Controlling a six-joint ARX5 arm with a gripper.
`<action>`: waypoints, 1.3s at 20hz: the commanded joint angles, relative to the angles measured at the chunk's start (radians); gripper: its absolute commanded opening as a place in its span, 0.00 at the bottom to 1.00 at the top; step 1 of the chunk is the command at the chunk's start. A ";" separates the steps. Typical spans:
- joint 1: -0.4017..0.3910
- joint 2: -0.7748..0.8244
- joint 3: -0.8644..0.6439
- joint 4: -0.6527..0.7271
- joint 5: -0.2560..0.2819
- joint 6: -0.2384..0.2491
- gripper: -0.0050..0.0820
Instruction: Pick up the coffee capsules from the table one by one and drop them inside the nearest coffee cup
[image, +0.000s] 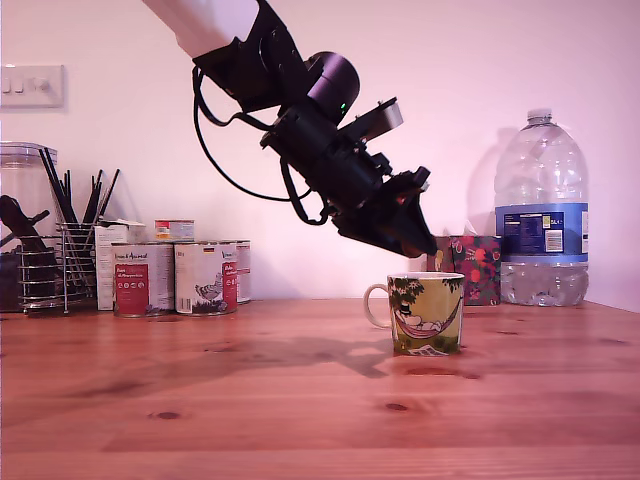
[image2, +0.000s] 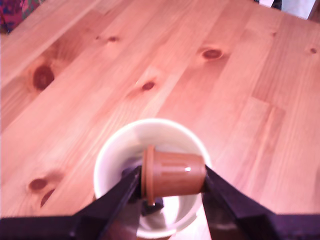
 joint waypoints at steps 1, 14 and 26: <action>-0.002 0.033 0.008 0.007 0.000 -0.002 0.23; -0.004 0.032 0.008 -0.007 -0.014 -0.005 0.79; 0.006 -0.072 0.010 -0.095 -0.012 -0.021 0.04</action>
